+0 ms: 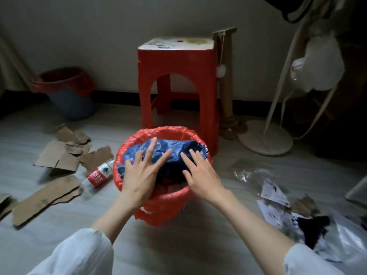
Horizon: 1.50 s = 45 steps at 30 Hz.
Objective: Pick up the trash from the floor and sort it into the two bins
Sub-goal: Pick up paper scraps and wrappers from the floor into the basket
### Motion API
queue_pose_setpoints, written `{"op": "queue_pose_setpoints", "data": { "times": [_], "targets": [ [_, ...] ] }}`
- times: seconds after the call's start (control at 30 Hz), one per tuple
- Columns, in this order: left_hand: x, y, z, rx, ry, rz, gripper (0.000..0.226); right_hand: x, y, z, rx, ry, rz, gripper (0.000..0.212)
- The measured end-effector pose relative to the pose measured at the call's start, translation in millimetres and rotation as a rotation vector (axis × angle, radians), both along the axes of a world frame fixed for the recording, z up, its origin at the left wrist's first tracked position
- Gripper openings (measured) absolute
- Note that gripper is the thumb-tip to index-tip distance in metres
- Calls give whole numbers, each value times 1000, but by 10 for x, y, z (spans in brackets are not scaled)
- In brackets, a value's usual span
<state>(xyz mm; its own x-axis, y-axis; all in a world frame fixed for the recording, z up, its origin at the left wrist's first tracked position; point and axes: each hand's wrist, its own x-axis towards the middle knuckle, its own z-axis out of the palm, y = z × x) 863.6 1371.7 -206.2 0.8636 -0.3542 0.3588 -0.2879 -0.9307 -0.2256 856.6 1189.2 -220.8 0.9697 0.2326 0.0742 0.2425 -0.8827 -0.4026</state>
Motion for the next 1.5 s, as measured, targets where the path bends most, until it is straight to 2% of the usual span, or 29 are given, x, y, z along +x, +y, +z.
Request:
{"op": "queue_pose_setpoints", "data": {
  "times": [0.07,0.17,0.2,0.3,0.43,0.57,0.67,0.73,0.83,1.0,1.1,1.17,1.2,1.27,1.33,1.37,1.43,1.5],
  "targets": [
    [55,-63,-88,107,202,-7,82,-36,-98,-135,-30,31,-35,54],
    [211,-148,-114,193,588,17,62,-86,-275,-233,40,36,-53,53],
    [264,-204,-103,193,667,21,58,-90,-315,-248,65,43,-39,52],
    [424,-327,-209,221,741,33,56,-96,-370,-305,72,56,4,54],
    [598,-297,-472,190,972,158,56,-87,-410,-372,58,1,26,77],
    [793,-217,-850,170,1136,242,56,-103,-422,-365,89,14,34,71],
    [953,-218,-1090,237,1216,271,59,-93,-426,-359,92,36,39,66],
    [983,-238,-1148,252,1222,262,57,-86,-428,-363,95,42,36,62],
    [924,-250,-1161,106,1138,243,55,-91,-420,-370,104,59,30,66],
    [815,-213,-820,65,1202,170,58,-75,-414,-356,62,75,19,75],
    [738,-119,-537,12,1166,70,62,-83,-411,-343,69,82,9,79],
    [690,-58,-351,-51,1037,-4,56,-99,-405,-327,68,85,10,80],
    [679,-49,-269,-76,913,-41,49,-96,-407,-325,65,87,11,80],
    [624,-89,-124,-51,545,-129,42,-93,-405,-315,61,88,14,77],
    [595,-144,-104,40,325,-229,66,-100,-398,-299,56,95,18,66],
    [590,-167,-141,110,299,-293,83,-110,-398,-296,56,98,17,61],
    [605,-199,-239,248,398,-318,100,-146,-415,-286,56,104,16,54],
    [666,-216,-269,346,555,-218,105,-179,-455,-288,56,100,14,61]
  ]
}}
